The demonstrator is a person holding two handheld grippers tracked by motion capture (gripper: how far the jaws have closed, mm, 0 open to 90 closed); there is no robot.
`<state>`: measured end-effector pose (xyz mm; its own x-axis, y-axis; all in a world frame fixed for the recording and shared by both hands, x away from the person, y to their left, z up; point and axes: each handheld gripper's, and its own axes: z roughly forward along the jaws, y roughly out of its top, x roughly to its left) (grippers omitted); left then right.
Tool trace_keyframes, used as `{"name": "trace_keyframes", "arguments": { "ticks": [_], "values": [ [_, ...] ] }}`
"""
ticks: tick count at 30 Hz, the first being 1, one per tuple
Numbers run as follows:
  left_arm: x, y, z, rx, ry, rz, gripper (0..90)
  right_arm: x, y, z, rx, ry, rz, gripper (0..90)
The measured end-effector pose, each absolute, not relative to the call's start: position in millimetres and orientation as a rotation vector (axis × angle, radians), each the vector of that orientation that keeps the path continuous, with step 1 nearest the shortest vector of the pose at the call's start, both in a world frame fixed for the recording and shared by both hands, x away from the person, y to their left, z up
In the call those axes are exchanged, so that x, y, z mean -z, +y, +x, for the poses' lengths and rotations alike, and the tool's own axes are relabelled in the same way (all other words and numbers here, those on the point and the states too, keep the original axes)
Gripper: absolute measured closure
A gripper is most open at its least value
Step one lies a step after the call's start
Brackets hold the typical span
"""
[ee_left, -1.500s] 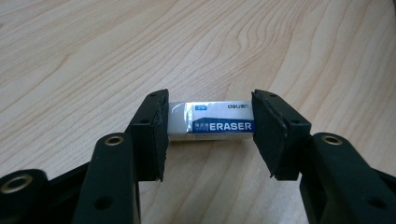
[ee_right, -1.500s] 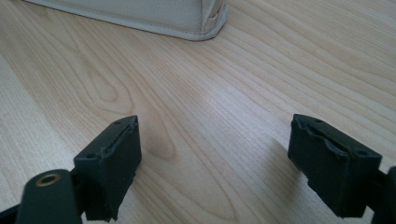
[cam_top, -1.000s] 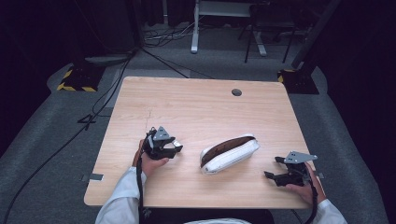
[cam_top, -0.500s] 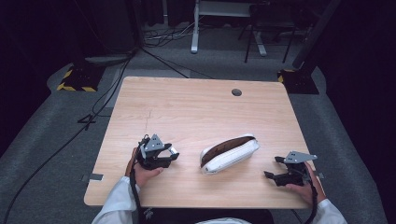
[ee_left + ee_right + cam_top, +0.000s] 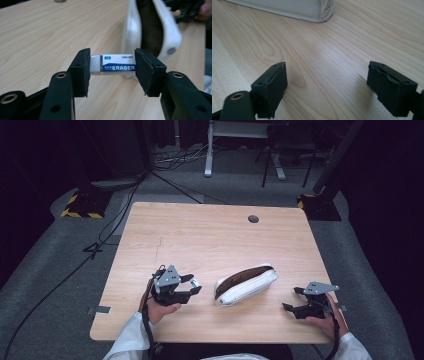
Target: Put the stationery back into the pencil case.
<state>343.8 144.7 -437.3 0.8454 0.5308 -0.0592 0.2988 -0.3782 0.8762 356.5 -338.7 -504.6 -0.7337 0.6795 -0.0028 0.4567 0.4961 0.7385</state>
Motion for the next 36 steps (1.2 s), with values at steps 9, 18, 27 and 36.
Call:
{"name": "trace_keyframes", "arguments": {
  "ticks": [9,18,27,36],
  "values": [
    [420.1,100.7,337.0,-0.287,0.46,2.041,48.5,504.5,-339.2,354.3,-1.075,2.443,0.964,17.4],
    [402.5,67.4,359.3,-0.363,0.393,2.083,48.5,504.5,-339.2,354.0,-1.075,2.444,0.967,17.5],
    [403.8,35.7,374.2,-0.417,0.362,2.135,48.5,504.5,-339.5,353.4,-1.071,2.443,0.959,17.6],
    [406.8,27.0,380.9,-0.429,0.363,2.136,48.4,504.4,-339.6,353.1,-1.071,2.444,0.962,17.6]
  ]
}}
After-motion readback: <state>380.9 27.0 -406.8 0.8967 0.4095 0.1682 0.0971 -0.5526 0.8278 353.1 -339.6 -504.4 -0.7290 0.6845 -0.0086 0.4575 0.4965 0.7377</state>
